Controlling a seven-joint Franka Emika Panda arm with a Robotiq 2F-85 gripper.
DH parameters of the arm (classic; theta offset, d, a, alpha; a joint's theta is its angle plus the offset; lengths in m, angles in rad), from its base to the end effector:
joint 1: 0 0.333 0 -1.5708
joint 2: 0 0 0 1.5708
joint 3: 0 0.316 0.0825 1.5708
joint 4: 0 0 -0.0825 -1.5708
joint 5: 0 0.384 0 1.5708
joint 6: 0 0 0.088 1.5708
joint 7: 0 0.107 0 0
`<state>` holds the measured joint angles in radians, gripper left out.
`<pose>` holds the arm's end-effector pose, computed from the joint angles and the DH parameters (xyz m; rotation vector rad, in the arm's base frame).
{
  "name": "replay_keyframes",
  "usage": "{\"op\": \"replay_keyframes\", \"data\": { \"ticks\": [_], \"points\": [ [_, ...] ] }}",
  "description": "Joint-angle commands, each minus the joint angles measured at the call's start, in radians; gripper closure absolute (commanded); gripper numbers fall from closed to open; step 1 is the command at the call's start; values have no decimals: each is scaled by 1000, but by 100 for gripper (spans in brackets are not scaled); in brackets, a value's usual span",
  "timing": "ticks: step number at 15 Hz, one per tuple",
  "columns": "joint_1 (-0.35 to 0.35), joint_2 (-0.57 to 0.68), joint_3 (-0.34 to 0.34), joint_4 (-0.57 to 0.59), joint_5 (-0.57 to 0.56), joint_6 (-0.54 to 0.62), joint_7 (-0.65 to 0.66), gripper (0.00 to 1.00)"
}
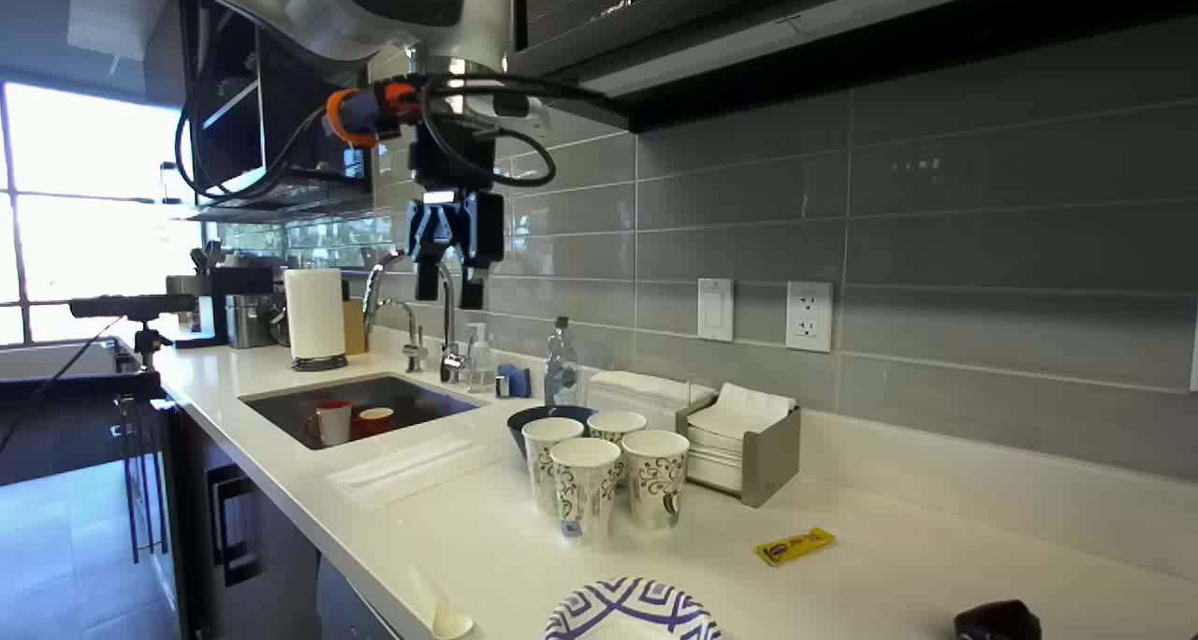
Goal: Stack the cups together
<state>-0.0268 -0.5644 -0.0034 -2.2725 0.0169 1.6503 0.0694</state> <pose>0.3739 -0.0098 0.5614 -3.1188 0.1574 0.0908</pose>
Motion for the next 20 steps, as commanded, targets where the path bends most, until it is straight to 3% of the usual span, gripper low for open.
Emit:
{"op": "replay_keyframes", "data": {
  "ticks": [1, 11, 20],
  "points": [
    [-1, 1, 0, 2, 0, -1, -1, 0],
    [-1, 0, 0, 2, 0, -1, -1, 0],
    [-26, 67, -13, -177, -29, 516, -8, 0]
  ]
}}
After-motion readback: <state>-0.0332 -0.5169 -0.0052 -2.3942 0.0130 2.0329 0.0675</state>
